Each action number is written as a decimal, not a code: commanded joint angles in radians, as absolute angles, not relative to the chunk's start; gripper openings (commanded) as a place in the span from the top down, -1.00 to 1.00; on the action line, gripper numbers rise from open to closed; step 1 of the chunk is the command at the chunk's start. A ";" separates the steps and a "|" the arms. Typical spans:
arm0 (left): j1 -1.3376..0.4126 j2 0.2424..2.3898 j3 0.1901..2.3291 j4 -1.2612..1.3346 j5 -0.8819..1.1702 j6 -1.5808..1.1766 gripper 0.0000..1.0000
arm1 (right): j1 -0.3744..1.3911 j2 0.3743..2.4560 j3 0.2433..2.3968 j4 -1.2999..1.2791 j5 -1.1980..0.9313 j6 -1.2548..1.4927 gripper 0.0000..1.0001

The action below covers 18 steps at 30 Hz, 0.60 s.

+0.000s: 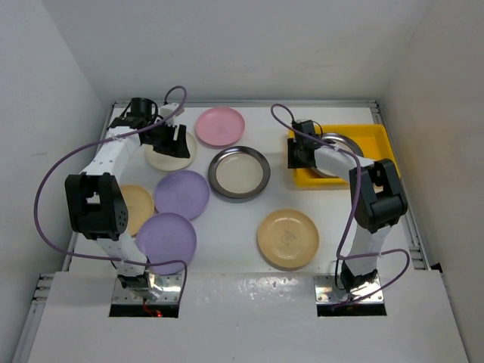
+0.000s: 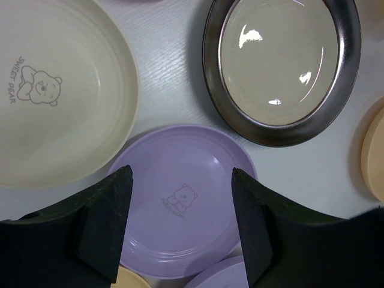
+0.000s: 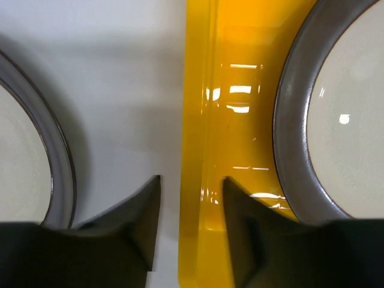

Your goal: Place the plates into the plastic bin on the countertop

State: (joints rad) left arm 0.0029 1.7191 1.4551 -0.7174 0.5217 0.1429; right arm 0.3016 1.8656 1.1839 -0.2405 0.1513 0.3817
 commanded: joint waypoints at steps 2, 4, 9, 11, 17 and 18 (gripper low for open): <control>0.015 1.677 1.466 -0.710 0.545 0.150 -0.37 | 0.308 1.835 1.236 -0.267 0.092 0.302 -0.20; 0.015 1.677 1.466 -0.710 0.545 0.150 -0.39 | 0.333 1.824 1.290 -0.293 0.098 0.291 -0.46; 0.025 1.677 1.486 -0.710 0.525 0.150 -0.50 | 0.393 1.758 1.299 -0.177 0.004 0.317 -0.22; 0.043 1.677 1.499 -0.710 0.500 0.150 -0.56 | 0.374 1.811 1.305 -0.161 -0.212 0.381 0.26; 0.176 1.843 1.963 -0.932 0.651 0.211 -1.00 | 0.305 2.045 1.473 -0.345 -0.437 0.491 -0.44; 0.217 1.924 2.039 -0.993 0.705 0.251 -1.00 | 0.302 2.042 1.454 -0.333 -0.428 0.492 -0.44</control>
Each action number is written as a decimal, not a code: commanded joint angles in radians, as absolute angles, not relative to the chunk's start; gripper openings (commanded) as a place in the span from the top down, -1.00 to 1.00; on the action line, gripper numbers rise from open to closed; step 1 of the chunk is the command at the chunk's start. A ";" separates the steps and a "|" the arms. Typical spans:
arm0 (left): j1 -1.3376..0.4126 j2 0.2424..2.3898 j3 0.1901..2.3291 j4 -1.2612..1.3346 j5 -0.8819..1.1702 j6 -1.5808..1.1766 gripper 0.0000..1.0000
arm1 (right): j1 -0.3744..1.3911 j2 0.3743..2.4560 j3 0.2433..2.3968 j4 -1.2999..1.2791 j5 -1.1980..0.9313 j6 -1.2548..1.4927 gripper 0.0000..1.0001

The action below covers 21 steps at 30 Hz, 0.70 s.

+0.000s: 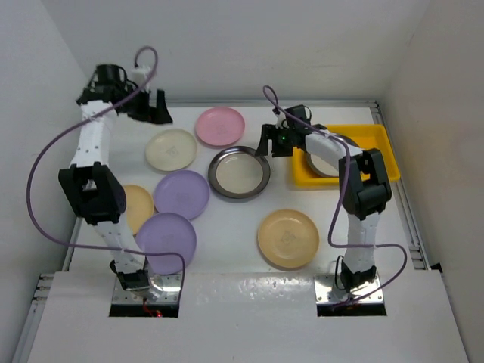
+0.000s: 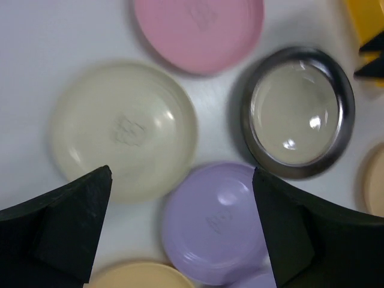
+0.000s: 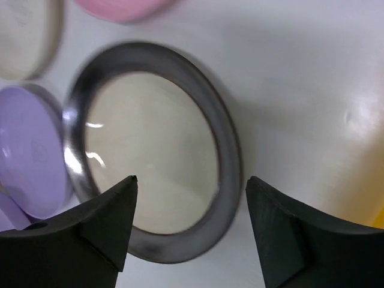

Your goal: Place the plates into the plastic bin on the countertop

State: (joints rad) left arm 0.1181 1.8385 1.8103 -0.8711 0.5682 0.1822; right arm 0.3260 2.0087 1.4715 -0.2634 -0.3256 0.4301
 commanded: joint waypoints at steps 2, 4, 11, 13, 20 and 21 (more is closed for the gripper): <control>0.241 1.997 2.208 -1.175 0.791 0.396 -1.00 | 0.299 2.052 1.456 -0.336 -0.387 0.488 -0.47; 0.241 2.051 2.244 -1.197 0.692 0.397 -1.00 | 0.295 2.072 1.465 -0.353 -0.394 0.468 -0.47; 0.252 1.933 2.163 -0.929 0.387 0.333 -1.00 | 0.313 2.146 1.447 -0.336 -0.498 0.455 -0.27; 0.273 1.873 2.136 -0.861 0.347 0.270 -1.00 | 0.319 2.169 1.439 -0.316 -0.500 0.474 -0.15; 0.273 1.833 1.961 -0.787 0.321 0.249 -0.89 | 0.314 2.188 1.422 -0.229 -0.477 0.578 0.97; 0.273 1.833 1.960 -0.787 0.321 0.249 -0.82 | 0.308 2.175 1.414 -0.221 -0.465 0.589 1.00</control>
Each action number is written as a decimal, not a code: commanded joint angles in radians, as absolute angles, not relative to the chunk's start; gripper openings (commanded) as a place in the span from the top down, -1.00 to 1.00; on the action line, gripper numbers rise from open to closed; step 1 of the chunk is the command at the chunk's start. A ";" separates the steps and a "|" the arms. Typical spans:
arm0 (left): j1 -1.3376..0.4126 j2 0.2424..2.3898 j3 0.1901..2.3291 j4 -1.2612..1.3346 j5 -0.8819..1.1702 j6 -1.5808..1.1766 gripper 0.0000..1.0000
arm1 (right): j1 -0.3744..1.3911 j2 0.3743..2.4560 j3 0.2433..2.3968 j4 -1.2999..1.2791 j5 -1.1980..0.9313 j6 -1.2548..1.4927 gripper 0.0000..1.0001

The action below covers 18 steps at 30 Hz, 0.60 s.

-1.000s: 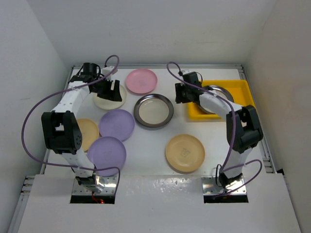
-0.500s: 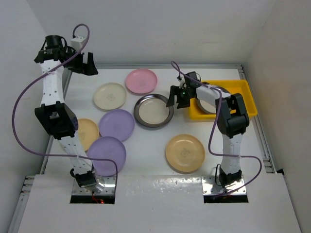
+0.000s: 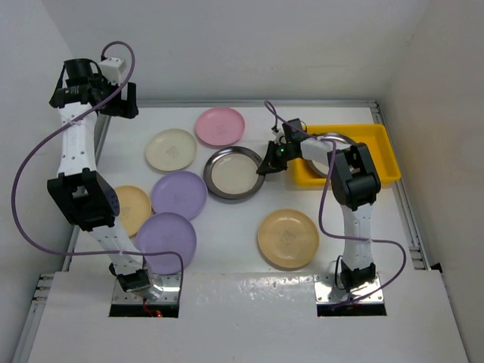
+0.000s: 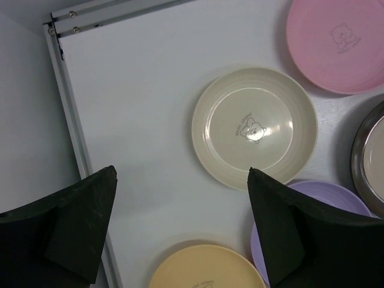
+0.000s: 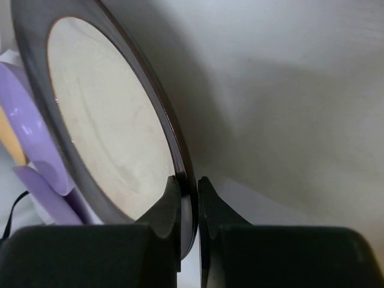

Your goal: Place the plates into the plastic bin on the countertop

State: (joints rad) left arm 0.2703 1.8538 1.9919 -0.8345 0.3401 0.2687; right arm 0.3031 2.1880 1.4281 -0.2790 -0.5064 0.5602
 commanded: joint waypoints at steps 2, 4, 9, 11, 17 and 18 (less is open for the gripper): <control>0.273 1.833 1.931 -0.787 0.321 0.249 -0.77 | 0.299 2.112 1.402 -0.207 -0.462 0.603 1.00; 0.273 1.824 1.916 -0.787 0.321 0.249 -0.74 | 0.292 2.021 1.394 -0.193 -0.459 0.606 1.00; 0.273 1.813 1.862 -0.778 0.331 0.249 -0.77 | 0.206 1.784 1.361 -0.072 -0.499 0.761 1.00; 0.273 1.813 1.838 -0.778 0.322 0.219 -1.00 | 0.146 1.671 1.304 -0.008 -0.499 0.855 1.00; 0.273 1.902 1.790 -0.778 0.270 0.111 -1.00 | -0.144 1.508 1.085 0.063 -0.485 0.914 1.00; 0.273 1.917 1.790 -0.778 0.270 0.098 -1.00 | -0.197 1.493 1.069 0.045 -0.477 0.881 1.00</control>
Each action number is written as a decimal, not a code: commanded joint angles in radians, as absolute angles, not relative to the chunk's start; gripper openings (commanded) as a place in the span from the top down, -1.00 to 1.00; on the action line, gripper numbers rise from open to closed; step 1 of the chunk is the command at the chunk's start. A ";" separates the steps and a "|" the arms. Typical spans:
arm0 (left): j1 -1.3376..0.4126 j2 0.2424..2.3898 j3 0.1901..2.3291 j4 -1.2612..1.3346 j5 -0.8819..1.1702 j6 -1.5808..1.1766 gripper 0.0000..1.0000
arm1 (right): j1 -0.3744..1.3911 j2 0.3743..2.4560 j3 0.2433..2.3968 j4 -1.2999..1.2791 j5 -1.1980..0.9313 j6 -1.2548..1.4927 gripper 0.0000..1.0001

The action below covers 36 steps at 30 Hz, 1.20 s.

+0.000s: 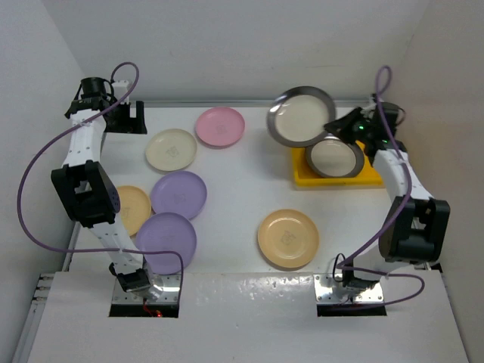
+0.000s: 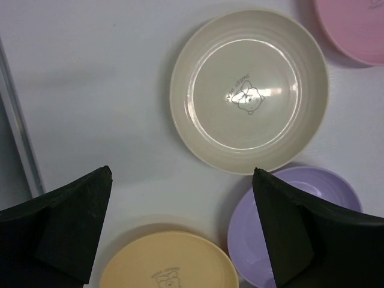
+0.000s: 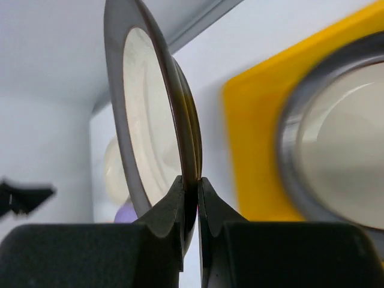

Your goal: Place the plates into the plastic bin on the countertop

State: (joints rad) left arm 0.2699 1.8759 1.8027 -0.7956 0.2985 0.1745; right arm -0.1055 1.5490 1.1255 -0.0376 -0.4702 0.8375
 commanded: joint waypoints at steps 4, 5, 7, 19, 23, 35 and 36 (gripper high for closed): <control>0.273 2.029 1.802 -0.778 0.297 0.054 -1.00 | -0.336 1.499 1.040 0.003 -0.448 0.838 1.00; 0.273 2.045 1.812 -0.778 0.298 0.042 -1.00 | -0.359 1.503 1.046 -0.026 -0.448 0.822 1.00; 0.273 2.068 1.822 -0.778 0.298 0.041 -1.00 | -0.388 1.526 1.051 -0.038 -0.436 0.804 1.00; 0.282 2.174 1.876 -0.749 0.245 0.041 -1.00 | -0.426 1.724 1.132 -0.145 -0.425 0.723 0.57; 0.282 2.215 1.876 -0.749 0.235 0.041 -1.00 | -0.407 1.753 1.175 -0.300 -0.362 0.573 -0.45; 0.272 2.384 1.885 -0.739 0.356 0.021 -0.26 | -0.313 1.660 1.263 -0.463 -0.003 0.379 -0.73; 0.272 2.393 1.894 -0.739 0.356 0.021 -0.11 | -0.292 1.626 1.259 -0.451 0.020 0.382 -0.73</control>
